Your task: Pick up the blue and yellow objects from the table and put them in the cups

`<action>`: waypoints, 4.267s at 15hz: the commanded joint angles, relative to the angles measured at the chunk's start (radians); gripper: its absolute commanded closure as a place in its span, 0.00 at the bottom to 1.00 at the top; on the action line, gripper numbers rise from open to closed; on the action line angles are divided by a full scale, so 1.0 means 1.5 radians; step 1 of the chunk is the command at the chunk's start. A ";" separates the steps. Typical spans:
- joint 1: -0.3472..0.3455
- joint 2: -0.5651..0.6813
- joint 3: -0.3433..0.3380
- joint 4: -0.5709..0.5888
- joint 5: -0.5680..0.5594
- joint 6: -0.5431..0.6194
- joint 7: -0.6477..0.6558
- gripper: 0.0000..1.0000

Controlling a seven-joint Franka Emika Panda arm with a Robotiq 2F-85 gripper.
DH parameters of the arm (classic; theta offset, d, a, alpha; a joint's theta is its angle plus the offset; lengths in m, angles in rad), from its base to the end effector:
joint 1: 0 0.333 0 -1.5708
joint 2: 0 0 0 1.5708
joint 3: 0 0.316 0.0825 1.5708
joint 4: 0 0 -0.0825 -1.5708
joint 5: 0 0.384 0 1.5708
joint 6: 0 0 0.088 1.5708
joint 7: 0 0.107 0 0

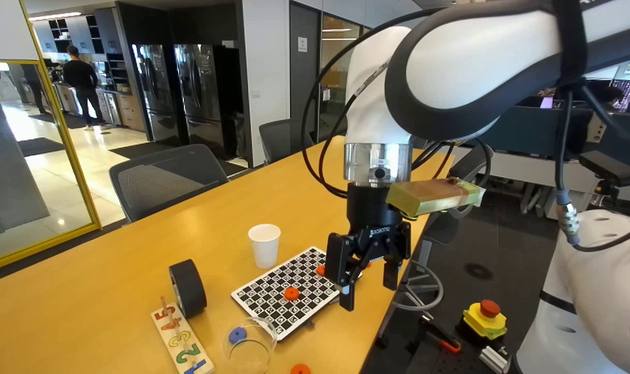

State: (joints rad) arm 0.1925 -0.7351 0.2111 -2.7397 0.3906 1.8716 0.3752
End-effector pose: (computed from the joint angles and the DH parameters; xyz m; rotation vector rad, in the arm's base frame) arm 0.2760 0.1444 0.4153 -2.9527 0.2627 0.3012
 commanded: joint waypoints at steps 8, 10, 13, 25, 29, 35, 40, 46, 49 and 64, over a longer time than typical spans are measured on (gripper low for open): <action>0.007 0.134 0.097 -0.014 -0.081 0.224 -0.023 0.00; 0.007 0.168 0.110 -0.016 -0.105 0.286 -0.011 0.00; 0.007 0.226 0.107 -0.017 -0.122 0.357 -0.013 0.00; 0.008 0.473 0.072 -0.020 -0.183 0.563 -0.006 0.00; 0.017 0.518 0.057 -0.020 -0.195 0.616 -0.004 0.00; 0.040 0.540 0.038 -0.019 -0.239 0.663 0.029 0.00; 0.047 0.541 0.029 -0.018 -0.323 0.664 0.091 0.00; 0.041 0.546 0.036 -0.018 -0.351 0.683 0.112 0.00; 0.041 0.550 0.037 -0.018 -0.346 0.691 0.107 0.00; 0.046 0.559 0.022 -0.015 -0.393 0.705 0.138 0.83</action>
State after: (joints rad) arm 0.2480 0.0974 0.2630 -2.7631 -0.1540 2.9104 0.5334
